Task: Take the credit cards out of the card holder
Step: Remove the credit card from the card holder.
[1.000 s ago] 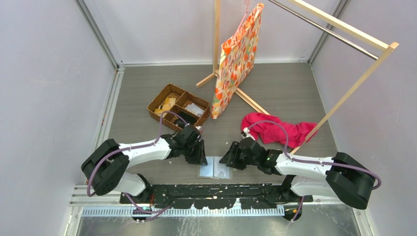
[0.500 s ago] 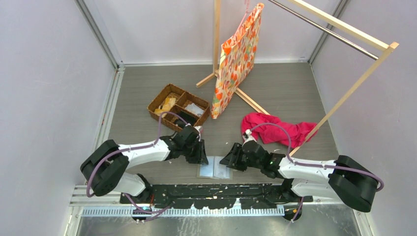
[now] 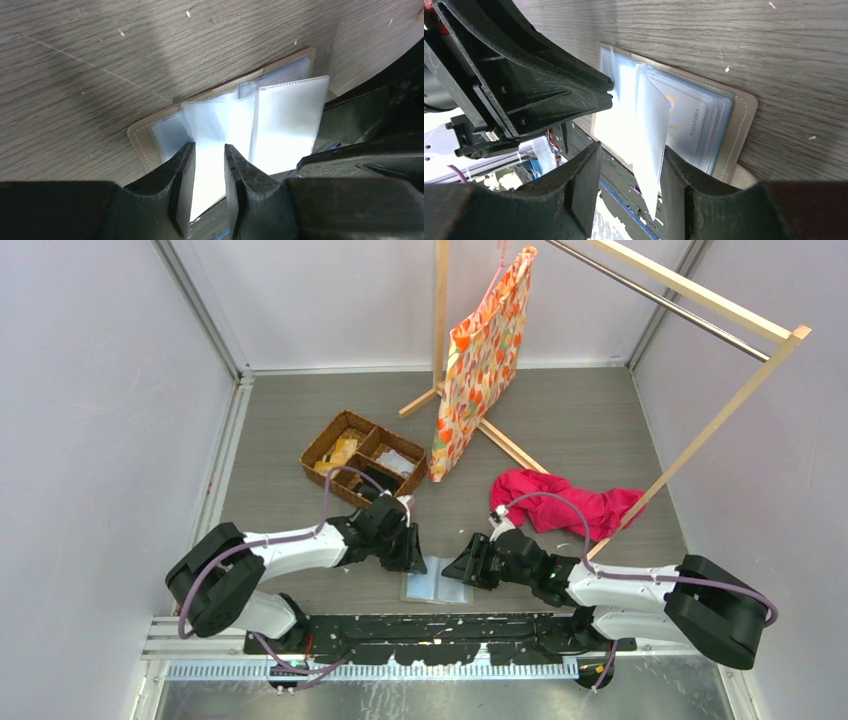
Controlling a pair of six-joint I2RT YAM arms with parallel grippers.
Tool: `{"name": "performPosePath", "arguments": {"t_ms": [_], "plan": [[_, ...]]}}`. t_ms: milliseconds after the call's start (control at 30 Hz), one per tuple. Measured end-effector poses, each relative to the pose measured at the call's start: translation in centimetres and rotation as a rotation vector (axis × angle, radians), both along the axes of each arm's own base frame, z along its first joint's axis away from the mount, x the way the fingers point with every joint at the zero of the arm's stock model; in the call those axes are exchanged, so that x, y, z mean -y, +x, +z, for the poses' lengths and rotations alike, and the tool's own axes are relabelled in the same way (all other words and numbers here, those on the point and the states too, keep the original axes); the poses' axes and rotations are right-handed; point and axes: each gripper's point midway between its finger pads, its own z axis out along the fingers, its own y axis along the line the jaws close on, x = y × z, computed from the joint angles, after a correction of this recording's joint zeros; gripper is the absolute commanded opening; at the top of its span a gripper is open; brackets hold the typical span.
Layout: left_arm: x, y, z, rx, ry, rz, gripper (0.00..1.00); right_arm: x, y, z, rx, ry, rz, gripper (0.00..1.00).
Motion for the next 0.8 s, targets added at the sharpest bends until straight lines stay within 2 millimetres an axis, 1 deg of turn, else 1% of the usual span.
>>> {"name": "performPosePath", "arguments": {"t_ms": [200,300,400,467,500,533,600,733,800], "plan": [[-1.6,-0.3,0.1,0.018,0.062,0.002,0.32,-0.4,-0.3,0.8,0.014,0.013,0.032,0.5],[-3.0,-0.7,0.4,0.017,0.125,0.001,0.33,-1.3,-0.1,2.1,0.039,0.036,0.058,0.51],[-4.3,-0.5,1.9,0.038,0.184,0.02,0.32,-2.5,0.3,3.4,0.064,0.061,0.077,0.51],[-5.2,0.1,3.7,0.078,0.208,0.046,0.33,-3.4,0.7,3.6,0.074,0.063,0.089,0.51],[-5.6,0.5,5.0,0.108,0.206,0.067,0.33,-3.8,0.8,3.5,0.073,0.061,0.094,0.51],[-5.8,0.8,5.8,0.128,0.202,0.081,0.33,-4.1,0.9,3.2,0.069,0.058,0.099,0.5],[-6.5,1.4,7.9,0.18,0.181,0.119,0.33,-5.1,1.2,2.1,0.05,0.037,0.113,0.5],[-7.7,1.8,9.9,0.236,0.154,0.182,0.34,-6.7,1.5,-0.1,0.014,0.008,0.131,0.49],[-8.1,1.8,10.2,0.251,0.139,0.202,0.34,-7.4,1.7,-1.0,-0.005,0.011,0.134,0.48]]}}
